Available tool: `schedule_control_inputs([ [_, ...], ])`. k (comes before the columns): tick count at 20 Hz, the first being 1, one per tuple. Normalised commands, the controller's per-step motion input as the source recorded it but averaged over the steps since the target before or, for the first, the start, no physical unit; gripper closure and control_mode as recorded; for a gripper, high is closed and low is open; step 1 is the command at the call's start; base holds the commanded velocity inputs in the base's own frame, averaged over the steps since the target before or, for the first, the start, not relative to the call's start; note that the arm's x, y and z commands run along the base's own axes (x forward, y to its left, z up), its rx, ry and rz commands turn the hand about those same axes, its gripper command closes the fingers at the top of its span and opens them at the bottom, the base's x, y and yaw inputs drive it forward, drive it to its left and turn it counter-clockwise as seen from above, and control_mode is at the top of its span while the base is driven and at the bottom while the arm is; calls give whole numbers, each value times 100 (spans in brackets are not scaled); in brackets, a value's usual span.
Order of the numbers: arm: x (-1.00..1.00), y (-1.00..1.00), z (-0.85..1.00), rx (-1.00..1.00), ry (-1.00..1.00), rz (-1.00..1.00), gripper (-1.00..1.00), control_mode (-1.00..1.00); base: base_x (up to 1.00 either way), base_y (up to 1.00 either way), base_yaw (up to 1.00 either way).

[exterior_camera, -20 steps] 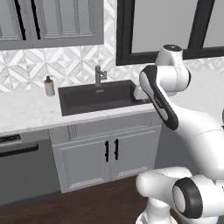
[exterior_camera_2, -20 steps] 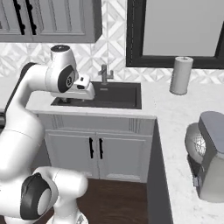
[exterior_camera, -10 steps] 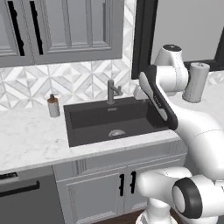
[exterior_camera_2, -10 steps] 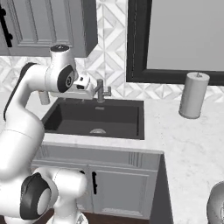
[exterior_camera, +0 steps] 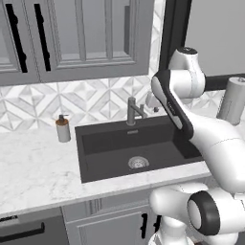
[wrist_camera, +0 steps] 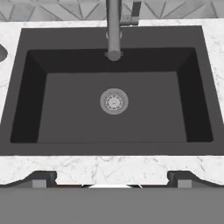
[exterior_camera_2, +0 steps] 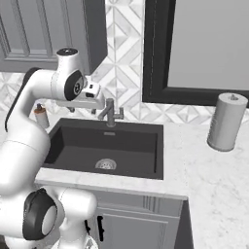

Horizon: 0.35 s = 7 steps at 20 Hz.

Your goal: Navigate to the sink.

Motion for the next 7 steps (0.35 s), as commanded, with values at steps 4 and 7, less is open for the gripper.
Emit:
schedule_control_inputs([
  [4, 0, 0, 0, 0, 0, 0, -100, 100, 0, 0, 3],
  [7, 0, 0, 0, 0, 0, 0, -100, 100, 0, 0, 0],
])
